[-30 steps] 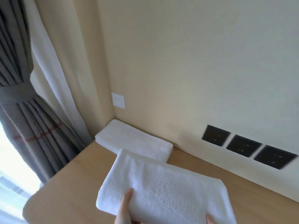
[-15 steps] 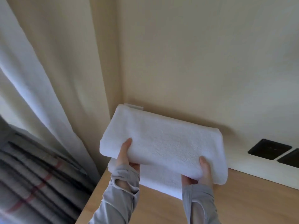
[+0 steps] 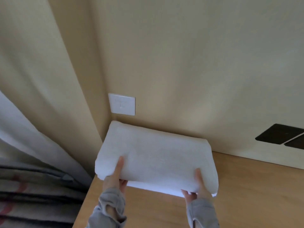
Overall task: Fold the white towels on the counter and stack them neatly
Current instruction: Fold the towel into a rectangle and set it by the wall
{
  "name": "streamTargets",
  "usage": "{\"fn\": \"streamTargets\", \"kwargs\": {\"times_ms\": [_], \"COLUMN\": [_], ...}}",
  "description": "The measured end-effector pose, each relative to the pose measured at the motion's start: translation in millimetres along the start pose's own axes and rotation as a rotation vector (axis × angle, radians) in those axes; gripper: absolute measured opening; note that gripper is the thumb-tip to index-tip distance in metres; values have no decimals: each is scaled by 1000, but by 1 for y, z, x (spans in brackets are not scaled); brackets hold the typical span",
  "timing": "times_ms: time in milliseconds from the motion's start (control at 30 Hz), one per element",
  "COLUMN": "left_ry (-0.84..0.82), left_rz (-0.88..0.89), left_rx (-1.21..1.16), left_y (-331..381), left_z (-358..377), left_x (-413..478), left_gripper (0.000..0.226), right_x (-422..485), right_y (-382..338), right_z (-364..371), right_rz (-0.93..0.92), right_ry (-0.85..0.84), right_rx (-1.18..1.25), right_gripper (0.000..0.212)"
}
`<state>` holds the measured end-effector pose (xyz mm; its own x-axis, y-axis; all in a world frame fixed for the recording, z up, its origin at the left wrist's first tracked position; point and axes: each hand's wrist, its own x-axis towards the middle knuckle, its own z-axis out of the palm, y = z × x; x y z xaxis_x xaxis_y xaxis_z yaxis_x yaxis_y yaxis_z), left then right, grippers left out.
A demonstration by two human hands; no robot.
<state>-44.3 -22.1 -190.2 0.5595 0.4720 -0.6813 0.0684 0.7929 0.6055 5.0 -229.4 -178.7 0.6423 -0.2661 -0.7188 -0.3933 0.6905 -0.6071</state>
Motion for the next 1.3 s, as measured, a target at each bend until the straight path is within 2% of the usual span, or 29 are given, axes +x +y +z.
{"fn": "streamTargets", "kwargs": {"times_ms": [67, 133, 200, 267, 367, 467, 567, 767, 833, 867, 900, 967, 1000, 1033, 1067, 1133, 1200, 1300], "left_ry": [44, 56, 19, 41, 97, 119, 141, 194, 334, 416, 428, 232, 78, -59, -141, -159, -101, -100], "left_rz": [108, 163, 151, 137, 174, 196, 228, 219, 356, 534, 758, 1151, 1232, 1211, 1156, 1089, 1044, 994], "left_rx": [115, 258, 403, 484, 553, 582, 663, 847, 1034, 1131, 1213, 1393, 1526, 1687, 1839, 2015, 2064, 2076], "left_y": [15, 32, 41, 46, 41, 35, 32, 37, 32, 28, 23, 8, -1, -8, -13, -12, 5, 35], "left_z": [-19, -30, -28, -21, -16, -17, -17, -9, -7, -7, -5, 13, 26, 41, 53, 62, 54, 29], "left_x": [7, 14, 22, 26, 30, 32, 34, 28, 18, 11, 0, -23, -28, -31, -31, -11, 15, 40], "left_gripper": [87, 101, 94, 81, 74, 75, 79, 79, 83, 85, 82, 71, 68, 67, 65, 62, 60, 61], "right_x": [9, 22, 26, 28, 34, 36, 37, 38, 33, 28, 22, 6, -1, -7, -12, -7, 16, 43], "right_y": [-15, -34, -46, -52, -57, -55, -46, -41, -39, -37, -35, -23, -14, -3, 8, 15, 4, -23], "right_z": [-16, -28, -28, -24, -23, -30, -36, -33, -34, -33, -30, -12, 3, 18, 33, 51, 49, 30], "right_rz": [-61, -89, -65, -69, -190, -273, -285, -328, -503, -664, -845, -1232, -1393, -1490, -1488, -1396, -1299, -1231], "right_ry": [58, -33, -186, -246, -223, -192, -181, -138, -72, -10, 31, -6, -75, -180, -311, -466, -467, -366], "right_rx": [-238, -442, -574, -657, -730, -706, -659, -738, -899, -1018, -1130, -1271, -1347, -1453, -1603, -1890, -2034, -2066], "right_gripper": [93, 99, 90, 71, 41, 25, 30, 37, 47, 54, 61, 63, 56, 51, 49, 50, 54, 59]}}
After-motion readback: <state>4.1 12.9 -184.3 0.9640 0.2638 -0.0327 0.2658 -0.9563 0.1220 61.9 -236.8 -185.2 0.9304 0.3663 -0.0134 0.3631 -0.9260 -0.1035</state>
